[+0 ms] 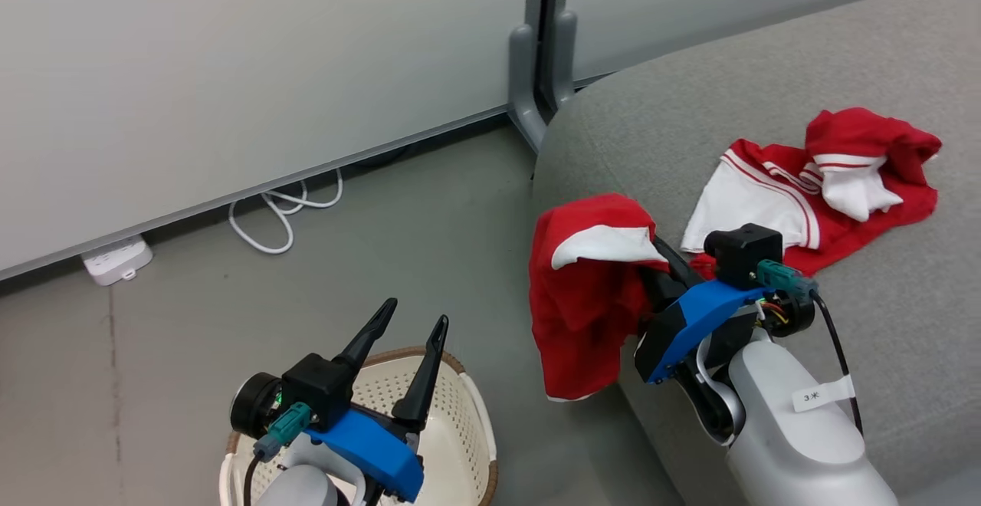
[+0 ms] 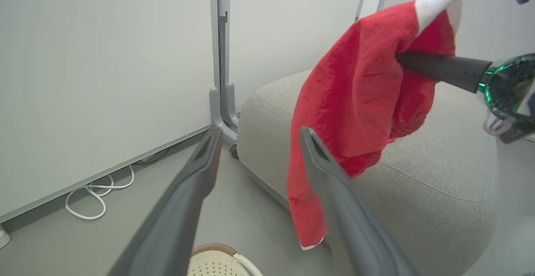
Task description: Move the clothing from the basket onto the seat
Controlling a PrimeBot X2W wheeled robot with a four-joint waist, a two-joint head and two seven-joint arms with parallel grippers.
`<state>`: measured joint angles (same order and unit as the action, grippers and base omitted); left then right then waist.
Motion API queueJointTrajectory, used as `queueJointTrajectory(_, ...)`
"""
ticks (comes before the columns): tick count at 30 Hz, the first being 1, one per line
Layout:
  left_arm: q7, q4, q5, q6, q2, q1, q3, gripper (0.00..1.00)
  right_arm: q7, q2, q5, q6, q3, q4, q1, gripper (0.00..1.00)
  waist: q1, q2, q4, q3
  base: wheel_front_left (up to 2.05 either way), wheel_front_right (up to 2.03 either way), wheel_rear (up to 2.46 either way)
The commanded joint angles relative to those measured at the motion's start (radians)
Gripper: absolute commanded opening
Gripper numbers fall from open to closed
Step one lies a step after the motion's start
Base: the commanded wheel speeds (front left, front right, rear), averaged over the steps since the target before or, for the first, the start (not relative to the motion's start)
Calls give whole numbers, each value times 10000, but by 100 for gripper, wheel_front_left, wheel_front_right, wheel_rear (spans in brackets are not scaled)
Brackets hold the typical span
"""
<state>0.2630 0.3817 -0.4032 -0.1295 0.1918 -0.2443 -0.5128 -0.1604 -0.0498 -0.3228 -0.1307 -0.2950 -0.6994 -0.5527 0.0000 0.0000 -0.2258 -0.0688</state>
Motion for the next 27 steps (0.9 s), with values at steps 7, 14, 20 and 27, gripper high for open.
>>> queueJointTrajectory(7, 27, -24, 35, -13, 135, -106, -87, 100, -99, -10, 4, -3, 57, 68, 208, 0, 0, 0, -1335, -95, 0, 0, 0)
queueJointTrajectory(14, 28, -68, 82, -13, 228, -123, -165, 100, -137, -8, 35, -3, 157, 79, 315, 0, 0, 0, -2202, -172, 0, 0, 0)
queueJointTrajectory(20, 27, -78, 60, -13, 223, -140, -241, 100, -156, -10, 115, -3, 220, 79, 415, 0, 0, 0, -2665, -168, 0, 0, 0)
queueJointTrajectory(27, 27, -72, 97, -13, 225, -138, -208, 100, -110, -10, 76, -3, 264, 158, 466, 0, 0, 0, -2914, -228, 0, 0, 0)
